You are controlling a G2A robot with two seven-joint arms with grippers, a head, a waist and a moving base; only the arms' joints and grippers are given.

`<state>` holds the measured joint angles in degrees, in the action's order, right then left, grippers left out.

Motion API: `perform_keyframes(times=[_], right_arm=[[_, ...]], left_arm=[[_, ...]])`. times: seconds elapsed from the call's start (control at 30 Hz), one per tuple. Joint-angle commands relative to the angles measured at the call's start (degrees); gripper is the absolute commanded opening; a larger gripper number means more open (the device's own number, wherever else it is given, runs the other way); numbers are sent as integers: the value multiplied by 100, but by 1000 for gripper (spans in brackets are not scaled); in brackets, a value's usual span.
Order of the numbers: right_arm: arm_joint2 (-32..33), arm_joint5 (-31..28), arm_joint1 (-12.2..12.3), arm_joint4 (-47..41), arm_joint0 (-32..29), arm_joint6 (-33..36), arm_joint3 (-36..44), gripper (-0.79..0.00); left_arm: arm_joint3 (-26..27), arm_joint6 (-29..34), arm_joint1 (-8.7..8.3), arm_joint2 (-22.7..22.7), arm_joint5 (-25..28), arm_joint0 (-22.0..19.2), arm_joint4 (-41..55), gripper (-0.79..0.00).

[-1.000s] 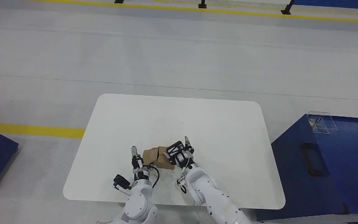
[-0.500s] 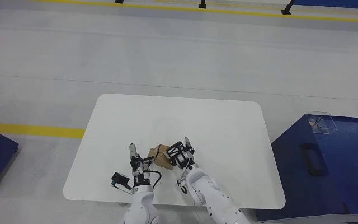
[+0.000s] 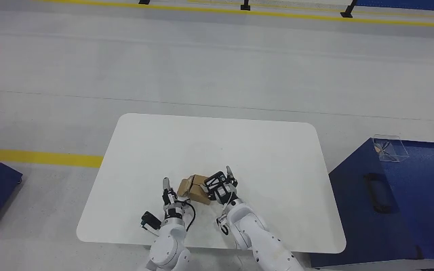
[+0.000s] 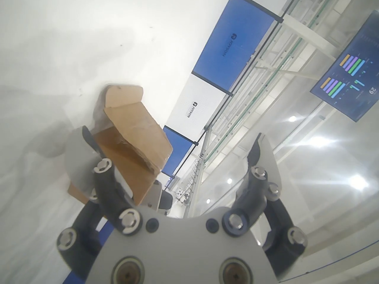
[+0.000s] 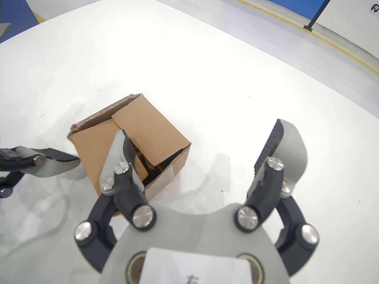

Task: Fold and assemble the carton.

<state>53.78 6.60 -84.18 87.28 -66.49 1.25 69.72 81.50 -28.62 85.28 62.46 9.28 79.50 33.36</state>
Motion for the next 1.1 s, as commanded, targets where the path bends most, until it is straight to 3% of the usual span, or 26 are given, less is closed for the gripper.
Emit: perform_keyframes(times=[0.0,0.5,0.83,1.07], right_arm=[[12,-13,-1,23,-7,7,21,0],[53,-48,-34,120,-28,98,84,0],[61,-39,-65,170,-14,160,70,0],[89,-35,-70,265,-54,234,131,0]], left_arm=[[-116,-35,28,-22,65,-71,-23,0],[-734,-118,192,94,234,-535,86,0],[-740,443,235,383,110,-594,698,0],[-696,843,242,571,603,-531,695,0]])
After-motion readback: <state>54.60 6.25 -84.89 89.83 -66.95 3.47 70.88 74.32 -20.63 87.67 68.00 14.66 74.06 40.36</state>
